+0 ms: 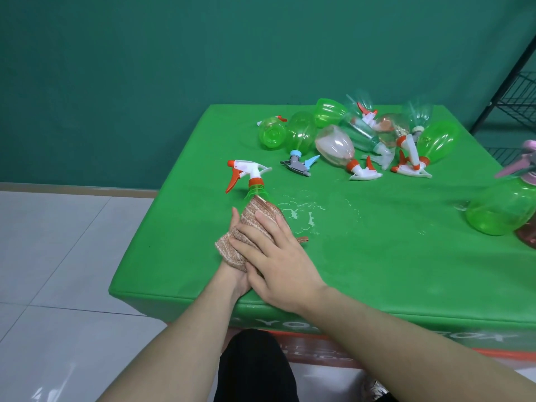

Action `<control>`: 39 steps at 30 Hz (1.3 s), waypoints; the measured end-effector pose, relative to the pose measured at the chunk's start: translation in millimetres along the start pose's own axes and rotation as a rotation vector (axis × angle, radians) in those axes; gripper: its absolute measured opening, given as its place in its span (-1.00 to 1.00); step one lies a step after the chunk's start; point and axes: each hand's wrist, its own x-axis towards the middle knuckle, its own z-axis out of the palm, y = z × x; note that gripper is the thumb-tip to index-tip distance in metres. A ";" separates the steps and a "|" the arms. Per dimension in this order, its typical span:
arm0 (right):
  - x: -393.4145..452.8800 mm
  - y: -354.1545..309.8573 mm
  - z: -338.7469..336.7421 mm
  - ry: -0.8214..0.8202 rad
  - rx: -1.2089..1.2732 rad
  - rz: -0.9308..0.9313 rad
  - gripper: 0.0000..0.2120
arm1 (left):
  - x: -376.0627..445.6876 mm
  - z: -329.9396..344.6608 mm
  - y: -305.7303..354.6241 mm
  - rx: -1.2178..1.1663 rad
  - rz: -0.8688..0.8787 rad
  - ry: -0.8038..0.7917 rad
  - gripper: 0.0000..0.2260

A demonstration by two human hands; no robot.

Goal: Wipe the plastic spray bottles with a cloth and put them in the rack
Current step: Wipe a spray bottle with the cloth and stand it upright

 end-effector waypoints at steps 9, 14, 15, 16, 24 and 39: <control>29.2 8.6 -13.9 -0.094 -0.048 0.083 -0.46 | -1.6 -2.9 -5.3 -0.031 -0.004 0.004 -0.71; 45.4 10.1 -13.6 -0.139 -0.118 0.159 -0.49 | -0.5 -2.6 -2.4 -0.124 0.000 -0.072 -0.66; 50.2 10.6 -14.3 -0.143 -0.111 0.170 -0.49 | -0.6 -1.9 -1.2 -0.143 -0.001 -0.082 -0.64; 55.6 11.6 -15.0 -0.143 -0.090 0.189 -0.49 | 0.5 -1.5 -0.5 -0.158 0.006 -0.091 -0.63; 74.4 12.0 -14.4 -0.130 0.182 0.486 -0.42 | 9.8 -6.8 -1.2 -0.186 0.004 -0.123 -0.60; -1.8 0.4 2.0 -0.019 -0.016 0.072 -0.51 | 4.9 -5.0 -0.3 -0.105 -0.049 -0.067 -0.33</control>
